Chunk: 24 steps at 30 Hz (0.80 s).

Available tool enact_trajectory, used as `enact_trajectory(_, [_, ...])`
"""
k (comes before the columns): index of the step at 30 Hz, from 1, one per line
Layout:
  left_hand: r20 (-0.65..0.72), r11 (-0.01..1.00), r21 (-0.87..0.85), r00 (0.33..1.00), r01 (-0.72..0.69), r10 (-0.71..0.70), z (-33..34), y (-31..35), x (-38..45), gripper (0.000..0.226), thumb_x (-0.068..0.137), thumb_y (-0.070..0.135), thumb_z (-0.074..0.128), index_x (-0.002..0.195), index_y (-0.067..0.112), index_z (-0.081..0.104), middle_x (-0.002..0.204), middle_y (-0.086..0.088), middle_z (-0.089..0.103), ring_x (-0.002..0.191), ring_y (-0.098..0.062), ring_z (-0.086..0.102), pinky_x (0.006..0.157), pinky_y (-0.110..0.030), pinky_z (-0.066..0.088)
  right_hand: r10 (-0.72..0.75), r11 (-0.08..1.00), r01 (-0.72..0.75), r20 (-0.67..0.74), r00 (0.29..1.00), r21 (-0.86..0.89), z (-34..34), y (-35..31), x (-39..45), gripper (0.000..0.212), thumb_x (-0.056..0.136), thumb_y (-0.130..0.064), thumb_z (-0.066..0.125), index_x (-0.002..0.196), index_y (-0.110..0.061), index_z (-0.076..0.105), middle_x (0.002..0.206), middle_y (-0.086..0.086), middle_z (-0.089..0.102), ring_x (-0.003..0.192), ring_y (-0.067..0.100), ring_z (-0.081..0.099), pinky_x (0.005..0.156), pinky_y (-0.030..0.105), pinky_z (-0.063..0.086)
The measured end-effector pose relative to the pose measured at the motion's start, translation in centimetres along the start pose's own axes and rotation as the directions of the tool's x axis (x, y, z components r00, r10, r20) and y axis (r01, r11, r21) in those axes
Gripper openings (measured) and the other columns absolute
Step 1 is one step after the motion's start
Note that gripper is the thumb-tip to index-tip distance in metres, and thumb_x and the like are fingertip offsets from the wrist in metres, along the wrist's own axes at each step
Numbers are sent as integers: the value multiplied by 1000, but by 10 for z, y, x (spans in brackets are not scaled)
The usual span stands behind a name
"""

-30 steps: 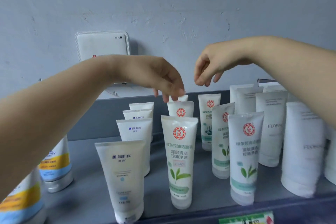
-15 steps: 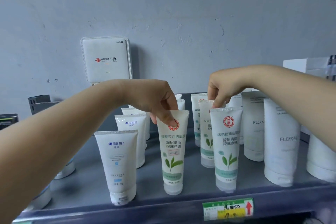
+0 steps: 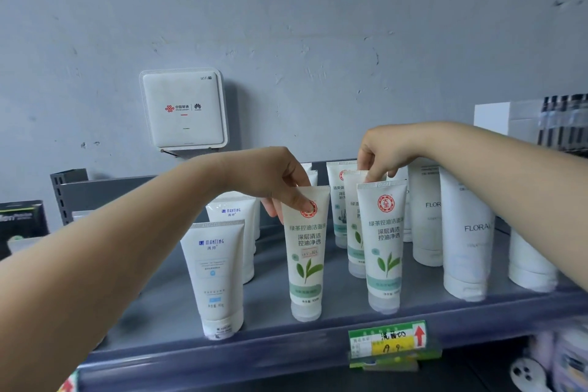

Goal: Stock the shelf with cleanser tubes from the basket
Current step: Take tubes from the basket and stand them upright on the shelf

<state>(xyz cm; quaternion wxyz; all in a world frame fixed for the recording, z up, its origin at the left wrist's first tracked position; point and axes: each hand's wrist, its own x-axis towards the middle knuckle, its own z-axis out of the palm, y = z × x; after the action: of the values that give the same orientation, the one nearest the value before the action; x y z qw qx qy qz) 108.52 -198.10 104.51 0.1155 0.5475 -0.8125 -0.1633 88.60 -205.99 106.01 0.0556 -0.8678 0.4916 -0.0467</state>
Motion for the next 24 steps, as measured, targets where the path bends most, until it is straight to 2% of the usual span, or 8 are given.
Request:
enact_trajectory(3, [-13,1000,-15,1000,1,-1,2,-2,0,3,80,22,71,84,22,72,86,-1,75,76,-15,70,65,-22,57,35,999,-36,-44,998,-11,0,-3,-4,8,79,-14,70,87,-13,68,81,3,68,74,15,60,59,19,46])
enact_trajectory(7, [-51,999,-38,999,1,-3,5,-5,-2,4,81,19,70,84,21,72,86,-5,74,79,-19,71,68,-26,58,7,1000,-13,-267,964,-23,-3,-9,-12,8,79,-19,66,85,-19,72,73,-8,63,79,14,57,63,23,43])
enact_trajectory(9, [-65,998,-61,998,4,-8,6,-5,-2,5,82,16,70,85,20,72,85,-6,74,79,-20,71,69,-27,59,-3,1000,-4,-333,943,-23,-4,-12,-17,8,80,-20,66,85,-19,72,69,-13,58,81,14,57,69,24,43])
enact_trajectory(12, [-74,997,-70,997,12,-18,7,-5,-3,6,82,17,69,87,20,71,84,-3,74,78,-21,72,69,-28,59,-8,999,-5,-378,926,-32,-5,-15,-26,11,81,-17,64,88,-17,72,70,-13,58,84,14,58,75,24,45])
enact_trajectory(16, [-91,995,-97,996,18,-27,9,-3,-4,12,83,16,69,94,15,72,83,-3,73,75,-18,70,69,-26,60,9,999,-32,-452,892,-44,-5,-20,-41,14,80,-15,60,86,-19,72,77,-8,61,88,16,60,85,35,53])
enact_trajectory(20, [-122,992,-119,991,35,-49,13,-2,-6,18,84,17,67,100,9,70,82,-5,72,72,-18,69,65,-23,59,21,997,-56,-541,841,-48,-3,-24,-57,19,78,-12,55,86,-19,72,77,-6,61,87,19,60,84,38,53])
enact_trajectory(24, [-132,995,-84,989,62,-73,18,0,-9,11,88,21,62,95,13,66,84,-3,71,68,-15,69,62,-24,57,33,993,-93,-566,824,-77,2,-30,-71,22,79,-12,54,90,-20,71,89,-1,67,94,22,60,83,35,52])
